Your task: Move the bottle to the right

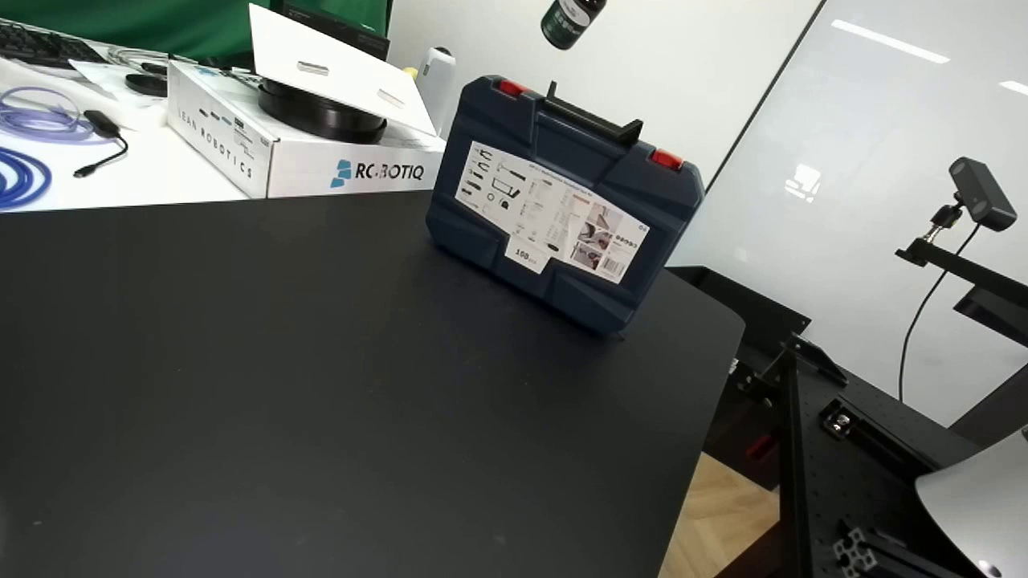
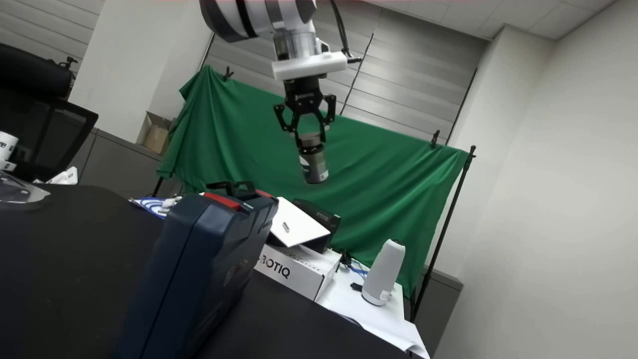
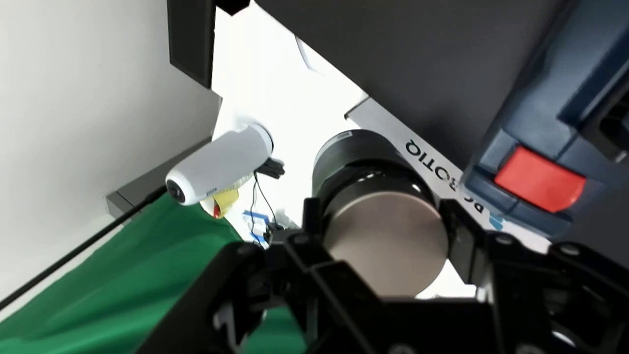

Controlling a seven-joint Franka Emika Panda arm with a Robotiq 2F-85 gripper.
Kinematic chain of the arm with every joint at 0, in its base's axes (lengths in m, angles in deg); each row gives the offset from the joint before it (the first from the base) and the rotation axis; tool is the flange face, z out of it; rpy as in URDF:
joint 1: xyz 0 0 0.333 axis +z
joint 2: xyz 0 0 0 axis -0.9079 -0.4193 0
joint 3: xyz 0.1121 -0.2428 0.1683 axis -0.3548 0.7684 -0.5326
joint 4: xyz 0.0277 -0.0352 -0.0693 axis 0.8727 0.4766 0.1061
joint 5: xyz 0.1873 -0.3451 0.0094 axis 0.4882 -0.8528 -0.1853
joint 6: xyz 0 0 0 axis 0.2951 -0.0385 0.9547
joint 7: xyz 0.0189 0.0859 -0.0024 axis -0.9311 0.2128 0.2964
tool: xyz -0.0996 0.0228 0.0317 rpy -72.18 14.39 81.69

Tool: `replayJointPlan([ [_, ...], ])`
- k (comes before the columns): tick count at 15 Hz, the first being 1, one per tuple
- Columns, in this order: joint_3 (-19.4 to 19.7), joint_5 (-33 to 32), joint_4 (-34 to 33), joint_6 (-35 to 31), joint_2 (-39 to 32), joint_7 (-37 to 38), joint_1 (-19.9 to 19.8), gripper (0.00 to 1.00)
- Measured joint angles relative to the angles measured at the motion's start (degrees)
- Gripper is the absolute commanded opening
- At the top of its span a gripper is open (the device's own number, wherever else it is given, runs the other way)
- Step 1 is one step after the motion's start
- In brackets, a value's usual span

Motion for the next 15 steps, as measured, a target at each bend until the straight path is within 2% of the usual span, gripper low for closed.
replayJointPlan([
  [4, 2.7, 0.7, 4.0, -1.2, -0.2, -0.1, -4.1, 0.36],
  [7, 4.0, 5.2, 6.7, -2.5, -1.4, -2.7, -7.3, 0.36],
  [9, 3.8, 13.6, 8.6, -3.7, -2.8, -8.6, -9.6, 0.36],
  [13, -0.9, 34.4, 10.3, -3.5, -6.6, -24.0, -16.8, 0.36],
  [15, -1.4, 39.9, 9.9, -2.1, -8.7, -27.8, -18.7, 0.36],
])
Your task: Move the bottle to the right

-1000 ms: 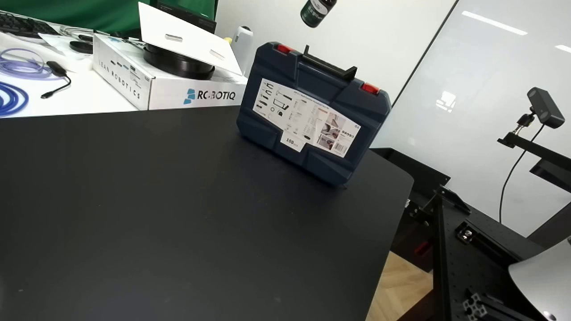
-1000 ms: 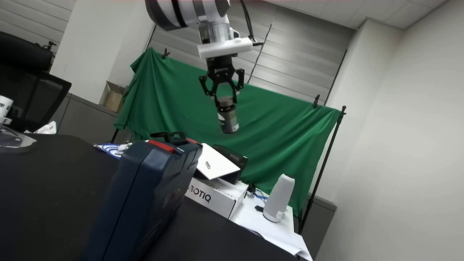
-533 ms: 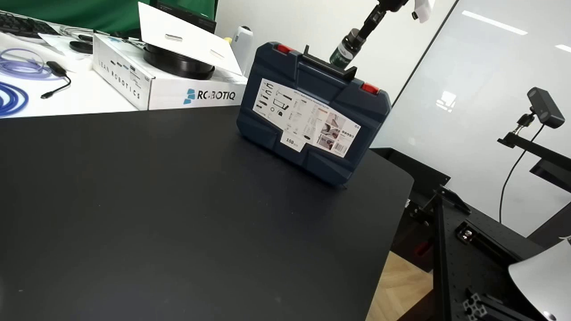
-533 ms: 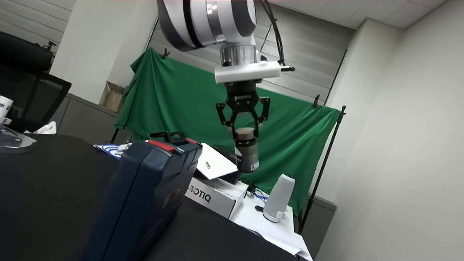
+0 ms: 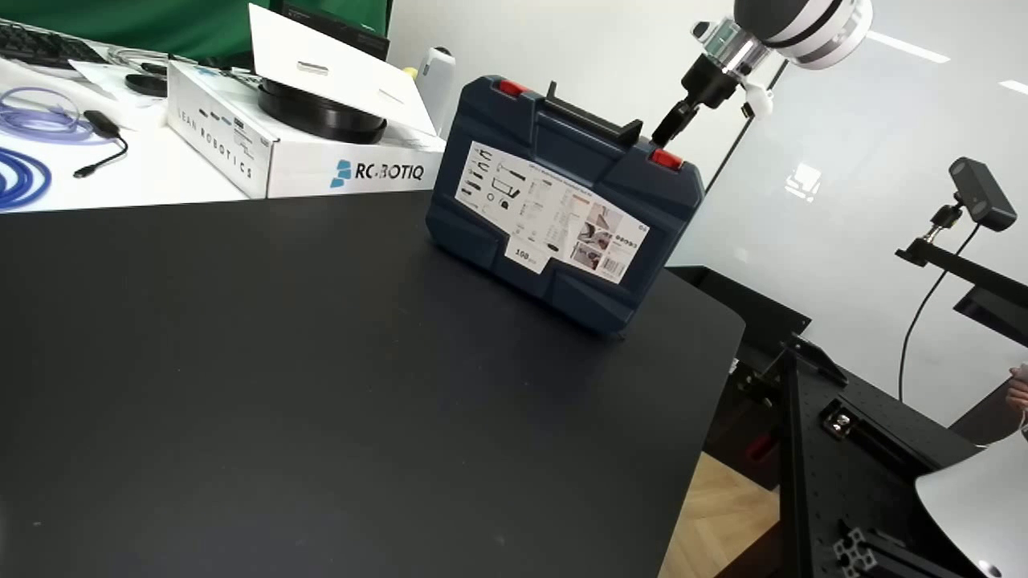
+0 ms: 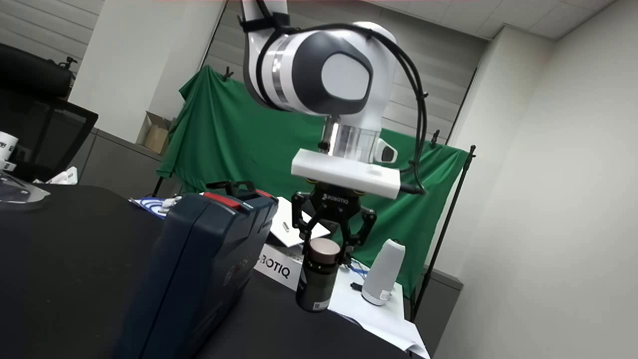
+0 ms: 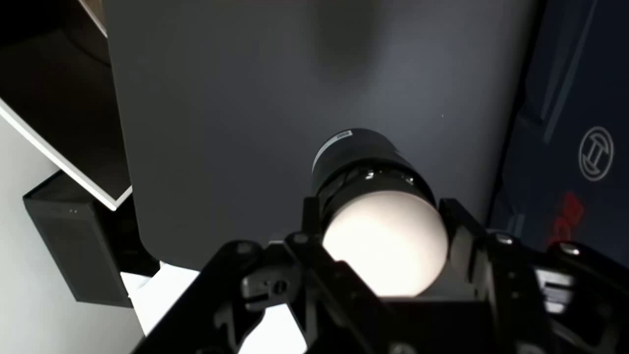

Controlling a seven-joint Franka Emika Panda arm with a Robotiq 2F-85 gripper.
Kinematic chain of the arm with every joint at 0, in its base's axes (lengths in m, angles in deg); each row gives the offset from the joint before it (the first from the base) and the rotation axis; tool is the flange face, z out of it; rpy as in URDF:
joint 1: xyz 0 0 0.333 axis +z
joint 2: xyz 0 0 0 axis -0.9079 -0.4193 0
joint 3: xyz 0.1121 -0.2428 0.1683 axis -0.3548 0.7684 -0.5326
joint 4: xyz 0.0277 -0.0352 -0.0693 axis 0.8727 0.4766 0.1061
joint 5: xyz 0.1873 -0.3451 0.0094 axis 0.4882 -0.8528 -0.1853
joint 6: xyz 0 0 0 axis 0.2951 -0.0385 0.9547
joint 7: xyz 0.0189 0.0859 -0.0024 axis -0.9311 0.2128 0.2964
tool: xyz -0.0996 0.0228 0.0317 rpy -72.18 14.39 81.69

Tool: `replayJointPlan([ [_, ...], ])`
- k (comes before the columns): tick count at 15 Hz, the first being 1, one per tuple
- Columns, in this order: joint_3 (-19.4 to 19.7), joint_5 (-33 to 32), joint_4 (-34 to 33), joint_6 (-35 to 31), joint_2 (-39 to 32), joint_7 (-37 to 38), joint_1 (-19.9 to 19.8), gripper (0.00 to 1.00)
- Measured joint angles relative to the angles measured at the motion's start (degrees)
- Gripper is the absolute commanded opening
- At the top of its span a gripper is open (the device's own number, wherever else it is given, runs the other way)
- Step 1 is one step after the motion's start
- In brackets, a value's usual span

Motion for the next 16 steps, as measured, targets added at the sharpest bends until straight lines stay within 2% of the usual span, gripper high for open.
replayJointPlan([
  [3, 0.6, 1.3, -0.9, 1.5, -2.6, -0.8, -1.9, 0.36],
  [9, 4.0, -1.3, -3.6, 5.3, -8.1, -0.6, -2.8, 0.36],
  [12, 4.0, -1.4, -4.9, 5.0, -11.3, -0.8, -3.8, 0.36],
  [16, 1.6, -0.8, -6.2, 2.5, -15.1, -2.7, -6.9, 0.36],
])
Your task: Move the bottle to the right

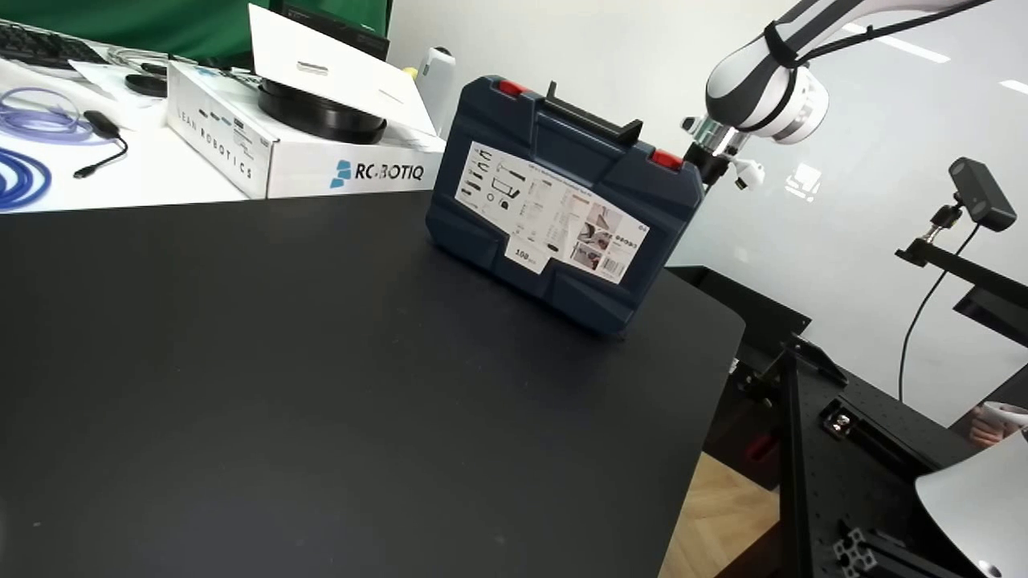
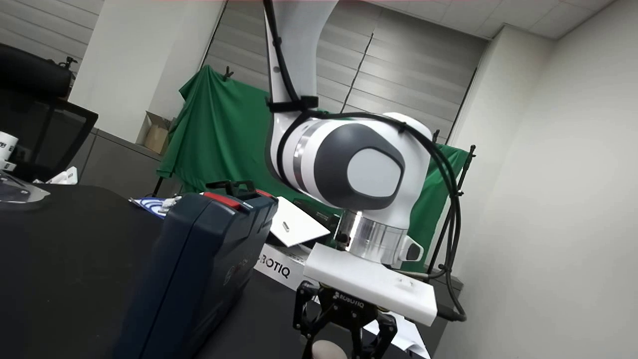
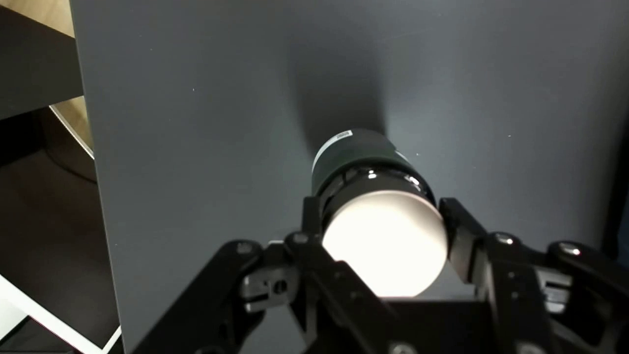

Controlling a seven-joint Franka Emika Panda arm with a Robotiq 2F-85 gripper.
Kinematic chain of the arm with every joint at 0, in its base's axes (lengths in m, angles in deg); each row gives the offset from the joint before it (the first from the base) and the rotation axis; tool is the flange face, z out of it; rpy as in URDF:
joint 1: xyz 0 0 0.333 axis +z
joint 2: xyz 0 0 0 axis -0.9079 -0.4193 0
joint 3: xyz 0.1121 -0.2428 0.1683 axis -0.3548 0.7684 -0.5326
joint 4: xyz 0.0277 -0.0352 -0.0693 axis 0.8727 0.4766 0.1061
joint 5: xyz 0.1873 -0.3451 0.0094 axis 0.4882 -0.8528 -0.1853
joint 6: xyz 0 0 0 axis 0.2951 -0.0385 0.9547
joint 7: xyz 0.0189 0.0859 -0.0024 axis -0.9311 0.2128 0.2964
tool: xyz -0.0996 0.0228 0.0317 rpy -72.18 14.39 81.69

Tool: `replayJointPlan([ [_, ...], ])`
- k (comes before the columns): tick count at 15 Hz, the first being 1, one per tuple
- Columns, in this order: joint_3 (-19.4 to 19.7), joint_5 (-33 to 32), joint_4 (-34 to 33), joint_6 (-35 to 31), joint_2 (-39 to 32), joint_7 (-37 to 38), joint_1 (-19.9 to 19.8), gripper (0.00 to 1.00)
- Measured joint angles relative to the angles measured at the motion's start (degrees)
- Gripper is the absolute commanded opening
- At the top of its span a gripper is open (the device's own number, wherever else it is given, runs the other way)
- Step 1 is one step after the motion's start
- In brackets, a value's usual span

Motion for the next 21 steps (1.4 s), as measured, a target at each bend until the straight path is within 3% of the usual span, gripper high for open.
replayJointPlan([
  [6, -3.0, 0.0, -1.9, -1.2, -3.5, -1.2, -2.7, 0.36],
  [7, -3.5, 0.0, -2.1, -1.3, -4.0, -1.4, -3.2, 0.86],
  [8, -4.1, 0.0, -2.4, -1.4, -4.3, -1.7, -3.6, 0.87],
  [10, -5.0, 0.0, -2.8, -1.5, -4.7, -2.0, -4.3, 0.99],
  [15, -7.0, 0.0, -2.8, -1.3, -2.2, -4.3, -5.5, 1.0],
  [21, -7.1, -0.1, 3.8, -0.9, 11.1, -5.8, -5.2, 1.0],
])
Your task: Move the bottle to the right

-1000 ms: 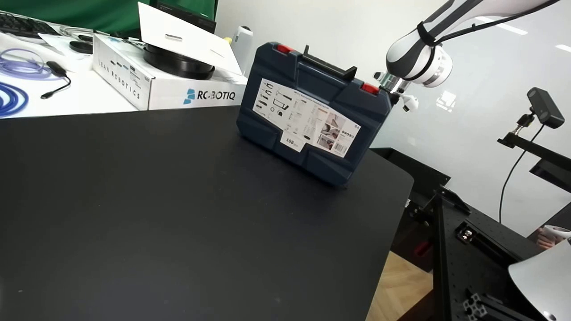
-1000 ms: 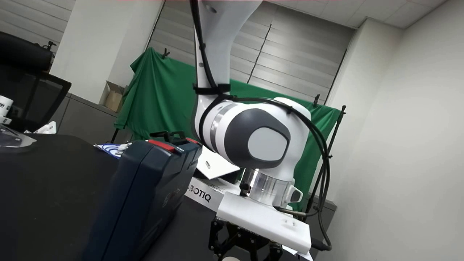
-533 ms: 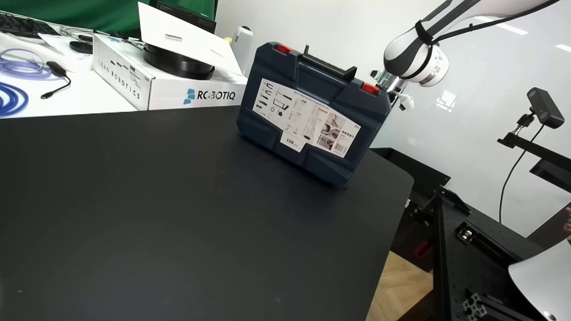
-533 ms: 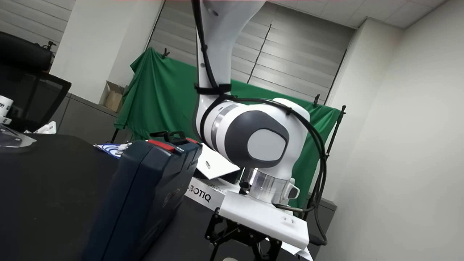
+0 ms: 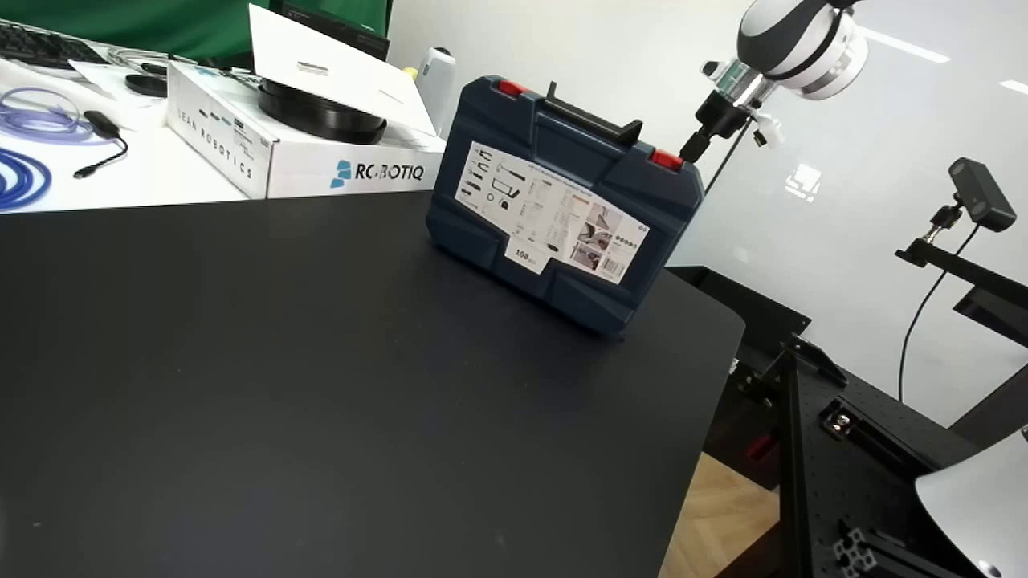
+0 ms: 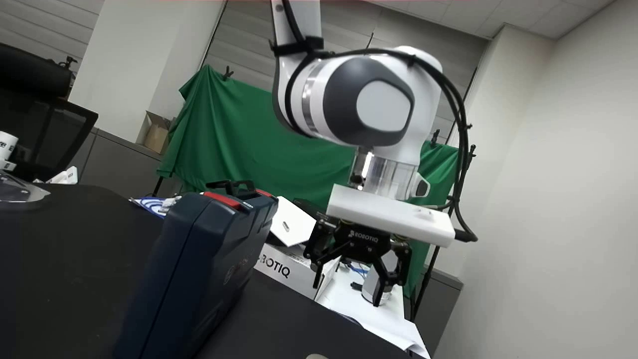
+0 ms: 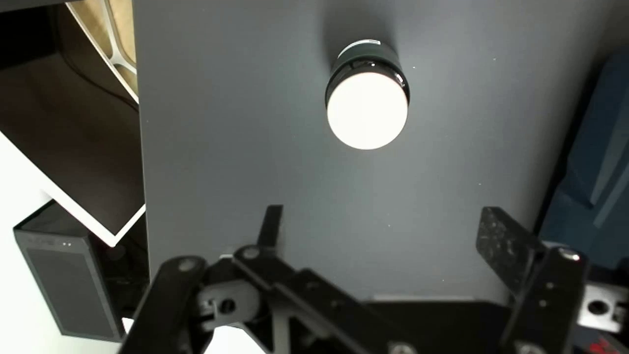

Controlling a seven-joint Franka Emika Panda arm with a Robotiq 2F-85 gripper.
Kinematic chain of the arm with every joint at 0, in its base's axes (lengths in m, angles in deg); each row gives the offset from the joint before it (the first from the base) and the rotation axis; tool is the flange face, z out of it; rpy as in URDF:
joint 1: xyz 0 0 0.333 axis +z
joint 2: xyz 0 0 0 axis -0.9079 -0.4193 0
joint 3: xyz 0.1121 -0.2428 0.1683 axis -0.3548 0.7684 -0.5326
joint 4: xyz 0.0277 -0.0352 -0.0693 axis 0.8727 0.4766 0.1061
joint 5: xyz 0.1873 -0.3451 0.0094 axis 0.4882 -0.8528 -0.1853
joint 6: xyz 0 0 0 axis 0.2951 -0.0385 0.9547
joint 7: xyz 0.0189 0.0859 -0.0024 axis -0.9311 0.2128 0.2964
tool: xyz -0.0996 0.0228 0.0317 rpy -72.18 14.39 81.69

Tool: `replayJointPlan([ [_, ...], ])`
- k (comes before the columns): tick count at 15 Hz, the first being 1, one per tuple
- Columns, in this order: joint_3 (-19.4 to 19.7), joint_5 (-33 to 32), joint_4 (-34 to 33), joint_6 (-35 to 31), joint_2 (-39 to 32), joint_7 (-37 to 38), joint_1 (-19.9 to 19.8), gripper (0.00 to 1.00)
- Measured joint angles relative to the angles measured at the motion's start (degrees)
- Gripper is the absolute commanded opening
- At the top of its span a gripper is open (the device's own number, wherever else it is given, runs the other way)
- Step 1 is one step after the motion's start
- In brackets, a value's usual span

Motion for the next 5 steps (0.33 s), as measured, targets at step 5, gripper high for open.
replayJointPlan([
  [5, 0.4, 0.0, 5.4, 0.8, 6.4, -0.6, 1.1, 1.0],
])
